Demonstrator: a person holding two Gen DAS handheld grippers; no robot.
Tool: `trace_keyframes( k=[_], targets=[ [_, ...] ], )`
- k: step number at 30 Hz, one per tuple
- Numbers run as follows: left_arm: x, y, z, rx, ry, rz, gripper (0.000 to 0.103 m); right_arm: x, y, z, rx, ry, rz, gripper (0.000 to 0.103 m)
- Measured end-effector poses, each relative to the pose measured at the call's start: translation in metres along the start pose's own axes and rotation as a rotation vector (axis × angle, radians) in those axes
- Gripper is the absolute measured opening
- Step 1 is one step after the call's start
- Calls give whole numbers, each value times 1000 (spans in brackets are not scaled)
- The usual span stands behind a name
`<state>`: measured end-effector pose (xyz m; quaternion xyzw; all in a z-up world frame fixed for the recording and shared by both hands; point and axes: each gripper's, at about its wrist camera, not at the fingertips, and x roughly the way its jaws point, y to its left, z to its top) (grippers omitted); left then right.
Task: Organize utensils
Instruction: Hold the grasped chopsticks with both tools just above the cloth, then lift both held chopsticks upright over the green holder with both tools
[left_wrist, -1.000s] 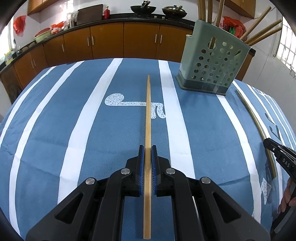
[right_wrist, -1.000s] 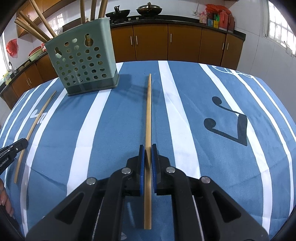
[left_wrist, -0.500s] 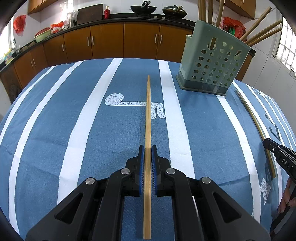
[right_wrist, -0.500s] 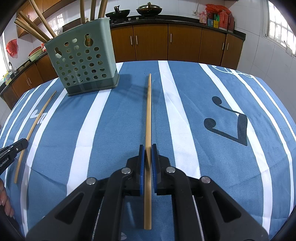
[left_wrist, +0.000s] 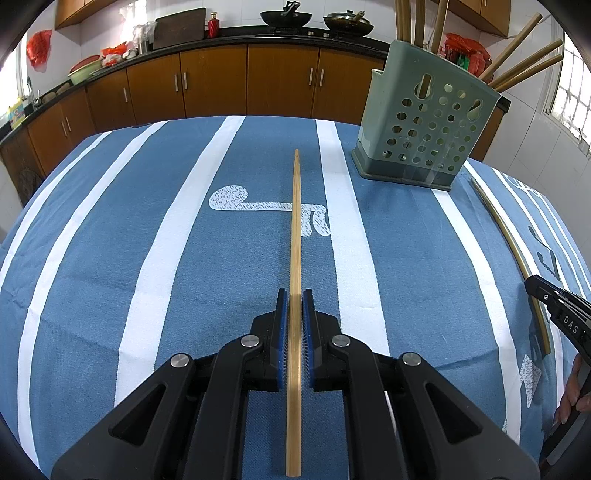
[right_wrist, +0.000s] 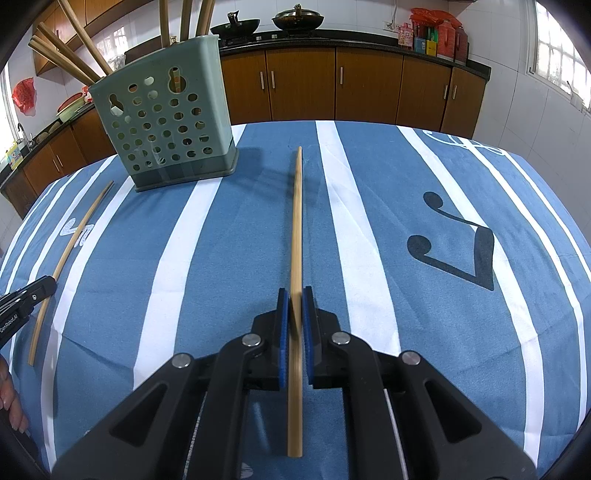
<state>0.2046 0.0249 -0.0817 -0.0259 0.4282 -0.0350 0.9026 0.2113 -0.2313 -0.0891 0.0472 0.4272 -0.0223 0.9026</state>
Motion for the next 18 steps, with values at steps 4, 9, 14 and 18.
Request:
trace_keyframes(
  k=[4, 9, 14, 18],
  targets=[
    [0, 0, 0, 0, 0, 0, 9, 0, 0, 0, 0, 0, 0, 9],
    [-3, -3, -4, 22, 1, 20, 9, -2, -1, -2, 12, 0, 9, 10],
    [-7, -6, -9, 49, 2, 32, 9, -3, -2, -4, 21, 0, 23, 9],
    [-7, -9, -9, 80, 5, 44, 8, -5, -4, -2, 17, 2, 27, 8]
  ],
)
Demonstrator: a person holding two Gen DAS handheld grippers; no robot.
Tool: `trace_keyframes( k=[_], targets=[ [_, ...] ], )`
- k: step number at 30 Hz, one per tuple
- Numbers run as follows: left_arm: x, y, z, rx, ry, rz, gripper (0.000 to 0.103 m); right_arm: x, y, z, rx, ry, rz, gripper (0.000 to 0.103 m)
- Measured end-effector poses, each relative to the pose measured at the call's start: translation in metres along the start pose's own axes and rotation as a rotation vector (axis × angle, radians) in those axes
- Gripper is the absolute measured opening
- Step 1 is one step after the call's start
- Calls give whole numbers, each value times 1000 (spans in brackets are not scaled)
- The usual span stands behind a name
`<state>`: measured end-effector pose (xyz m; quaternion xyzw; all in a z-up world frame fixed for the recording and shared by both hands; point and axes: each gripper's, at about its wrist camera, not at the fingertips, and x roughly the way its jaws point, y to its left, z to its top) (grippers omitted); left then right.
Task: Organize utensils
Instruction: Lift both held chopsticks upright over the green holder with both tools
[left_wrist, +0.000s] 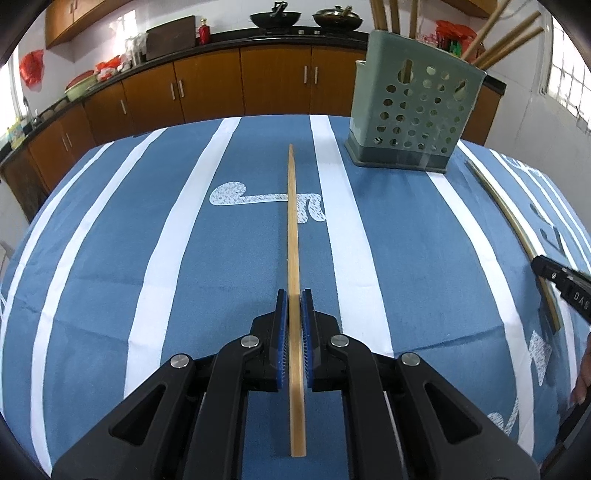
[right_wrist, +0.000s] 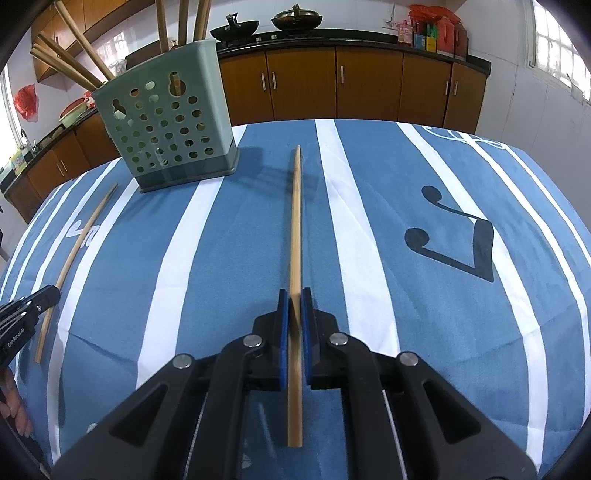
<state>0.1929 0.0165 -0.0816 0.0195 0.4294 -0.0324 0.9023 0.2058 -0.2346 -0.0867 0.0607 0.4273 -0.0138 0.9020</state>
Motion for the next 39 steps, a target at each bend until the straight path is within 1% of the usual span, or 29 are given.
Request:
trace_keyframes(
  k=[3, 6, 12, 19, 25, 32, 36, 39],
  targets=[
    [-4, 3, 1, 1, 11, -14, 7, -14, -3, 3, 9, -38, 13, 8],
    [-16, 9, 5, -16, -16, -26, 7, -33, -8, 11, 21, -97, 23, 8],
    [-50, 20, 26, -54, -117, -63, 7, -70, -15, 31, 42, -220, 27, 8],
    [-91, 28, 52, -88, -260, -93, 7, -107, -15, 50, 43, -357, 41, 8],
    [-109, 28, 66, -89, -328, -95, 7, -123, -10, 56, 29, -417, 48, 8],
    [-111, 23, 71, -77, -339, -104, 7, -130, -5, 63, 16, -446, 58, 8],
    [-124, 14, 80, -55, -368, -134, 7, -153, 3, 78, 4, -506, 109, 8],
    [-139, 5, 91, -33, -412, -169, 7, -173, 7, 92, 4, -546, 179, 8]
  ],
)
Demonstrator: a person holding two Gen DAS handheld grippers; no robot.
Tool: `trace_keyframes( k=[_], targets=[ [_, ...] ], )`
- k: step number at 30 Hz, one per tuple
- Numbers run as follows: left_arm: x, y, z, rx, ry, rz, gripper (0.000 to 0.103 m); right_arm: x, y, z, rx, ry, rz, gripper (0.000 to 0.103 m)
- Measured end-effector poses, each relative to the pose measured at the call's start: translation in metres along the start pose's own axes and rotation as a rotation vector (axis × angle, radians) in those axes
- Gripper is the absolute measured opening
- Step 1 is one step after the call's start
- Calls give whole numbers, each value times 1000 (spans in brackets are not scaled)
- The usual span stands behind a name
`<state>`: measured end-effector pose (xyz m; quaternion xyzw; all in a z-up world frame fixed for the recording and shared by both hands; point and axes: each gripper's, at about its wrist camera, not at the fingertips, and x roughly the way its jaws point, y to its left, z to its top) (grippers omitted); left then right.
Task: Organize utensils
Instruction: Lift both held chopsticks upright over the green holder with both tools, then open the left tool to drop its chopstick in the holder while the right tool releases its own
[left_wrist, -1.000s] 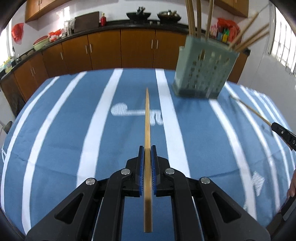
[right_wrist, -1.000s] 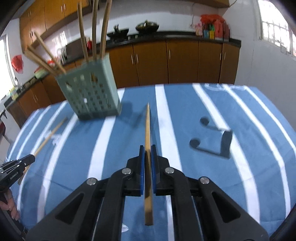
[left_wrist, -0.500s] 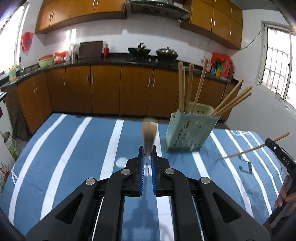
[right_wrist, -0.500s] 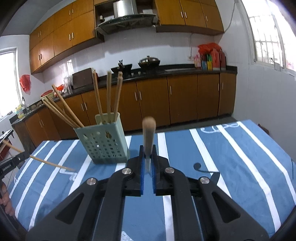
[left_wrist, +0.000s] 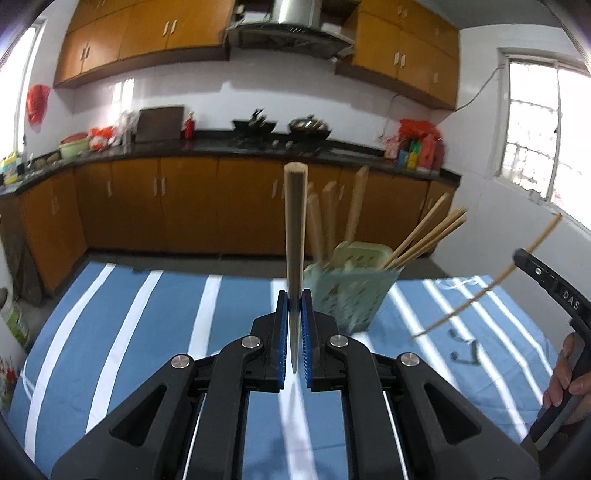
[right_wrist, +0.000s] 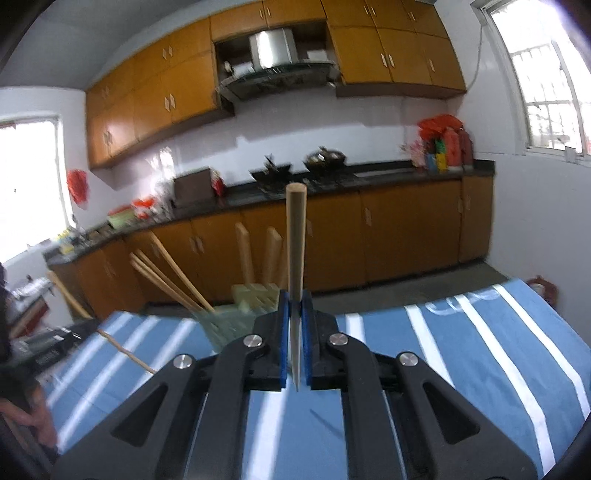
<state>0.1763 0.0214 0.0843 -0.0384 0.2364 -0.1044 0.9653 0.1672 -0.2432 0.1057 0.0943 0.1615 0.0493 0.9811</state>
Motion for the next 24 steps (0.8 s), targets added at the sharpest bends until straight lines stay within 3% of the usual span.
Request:
trace_keyframes(
  k=[6, 14, 24],
  targets=[
    [-22, -28, 41, 39, -125, -76, 7, -21, 19, 42, 29, -106, 130, 8],
    [-9, -48, 82, 9, -238, -78, 7, -7, 38, 72, -14, -208, 119, 8],
    [42, -50, 81, -7, -219, -13, 7, 57, 41, 68, -48, -124, 82, 8]
  ],
)
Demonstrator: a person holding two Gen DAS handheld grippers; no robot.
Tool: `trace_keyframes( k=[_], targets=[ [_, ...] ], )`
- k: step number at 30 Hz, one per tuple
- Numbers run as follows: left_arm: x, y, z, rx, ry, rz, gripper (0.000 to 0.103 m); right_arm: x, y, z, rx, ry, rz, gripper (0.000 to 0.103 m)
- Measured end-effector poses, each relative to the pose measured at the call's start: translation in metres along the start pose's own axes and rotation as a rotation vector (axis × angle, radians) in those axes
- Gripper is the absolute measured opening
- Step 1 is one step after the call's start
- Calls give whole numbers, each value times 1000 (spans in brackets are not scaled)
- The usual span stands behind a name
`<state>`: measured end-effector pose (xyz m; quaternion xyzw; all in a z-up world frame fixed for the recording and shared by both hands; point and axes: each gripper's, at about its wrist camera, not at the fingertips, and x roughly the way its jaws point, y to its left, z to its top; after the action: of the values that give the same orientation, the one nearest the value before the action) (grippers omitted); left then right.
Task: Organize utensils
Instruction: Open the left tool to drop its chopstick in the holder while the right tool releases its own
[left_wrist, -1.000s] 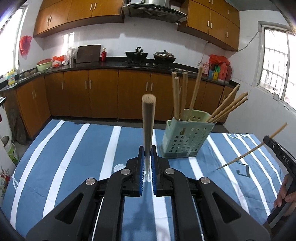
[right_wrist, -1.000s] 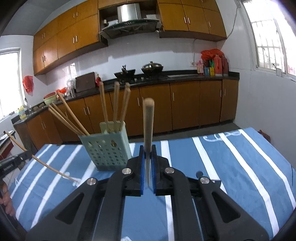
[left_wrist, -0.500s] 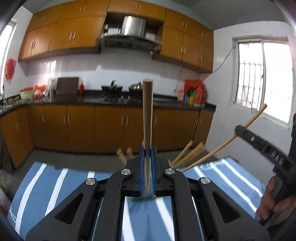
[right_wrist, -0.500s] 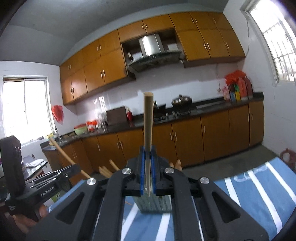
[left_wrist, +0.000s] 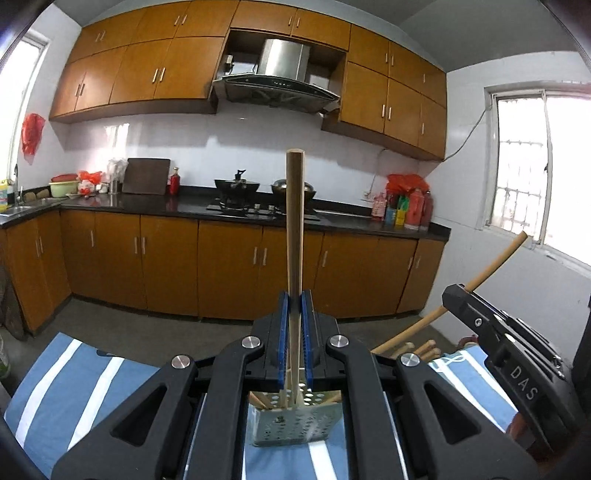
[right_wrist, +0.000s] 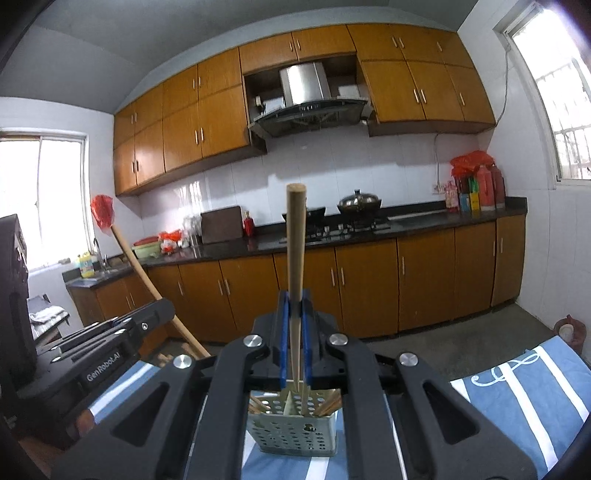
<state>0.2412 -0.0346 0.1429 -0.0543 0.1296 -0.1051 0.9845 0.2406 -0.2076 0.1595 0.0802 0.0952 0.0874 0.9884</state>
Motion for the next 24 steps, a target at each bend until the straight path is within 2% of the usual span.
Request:
trace_keyframes(
  k=[6, 13, 15, 16, 17, 18, 19, 24],
  targets=[
    [21, 1, -7, 1, -11, 16, 7, 20, 1, -11, -6, 46, -2, 8],
    [35, 0, -17, 10, 39, 22, 8, 33, -1, -18, -2, 85, -1, 8],
    [36, 2, -17, -3, 46, 16, 9, 34, -2, -19, 17, 92, 3, 12],
    [35, 3, -16, -3, 43, 15, 17, 34, -3, -19, 24, 92, 5, 20],
    [33, 3, -15, -2, 38, 18, 25, 33, -4, -18, 30, 89, 3, 24],
    [33, 3, -14, -2, 29, 23, 43, 32, -5, -18, 31, 85, 2, 25],
    [30, 4, -12, -5, 17, 23, 47, 30, -5, -17, 30, 83, 3, 25],
    [23, 6, -6, -24, 6, 15, 47, 22, -5, -15, 34, 68, 0, 25]
  ],
)
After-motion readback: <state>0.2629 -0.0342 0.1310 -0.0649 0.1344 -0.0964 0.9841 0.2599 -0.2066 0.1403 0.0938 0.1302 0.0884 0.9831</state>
